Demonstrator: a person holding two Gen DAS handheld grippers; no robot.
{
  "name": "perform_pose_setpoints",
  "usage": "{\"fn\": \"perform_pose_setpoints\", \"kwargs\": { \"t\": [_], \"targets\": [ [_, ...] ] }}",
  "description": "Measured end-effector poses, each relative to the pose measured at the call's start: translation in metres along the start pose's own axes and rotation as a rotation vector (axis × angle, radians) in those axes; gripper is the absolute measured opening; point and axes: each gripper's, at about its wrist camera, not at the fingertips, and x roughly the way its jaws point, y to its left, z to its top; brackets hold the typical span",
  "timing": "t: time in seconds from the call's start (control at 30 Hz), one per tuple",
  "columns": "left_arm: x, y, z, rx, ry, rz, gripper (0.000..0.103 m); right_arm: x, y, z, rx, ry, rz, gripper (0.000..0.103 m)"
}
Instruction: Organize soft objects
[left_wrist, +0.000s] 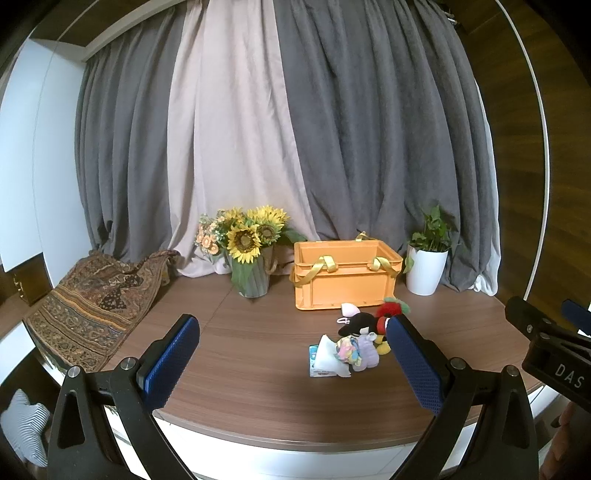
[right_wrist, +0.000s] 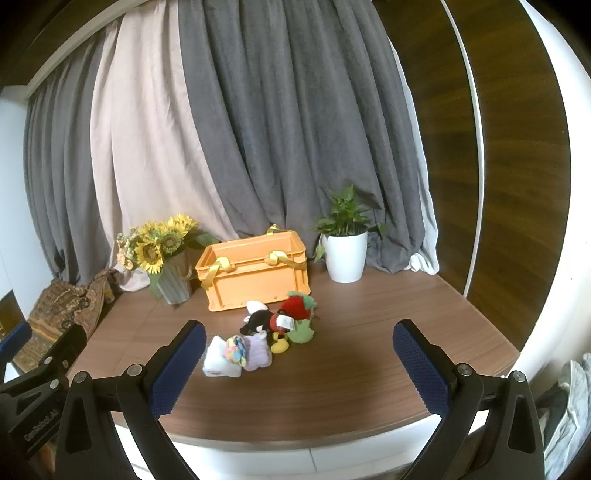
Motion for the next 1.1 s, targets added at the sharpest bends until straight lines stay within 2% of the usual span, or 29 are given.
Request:
{"fn": "perform_pose_setpoints", "kwargs": {
  "t": [1.1],
  "targets": [
    [0.0018,-0.0037,-0.0043,-0.001,0.002,-0.003,0.103,0.0013,-0.0002,-0.0022,0.000,-0.001,-0.001,0.103]
  ]
}}
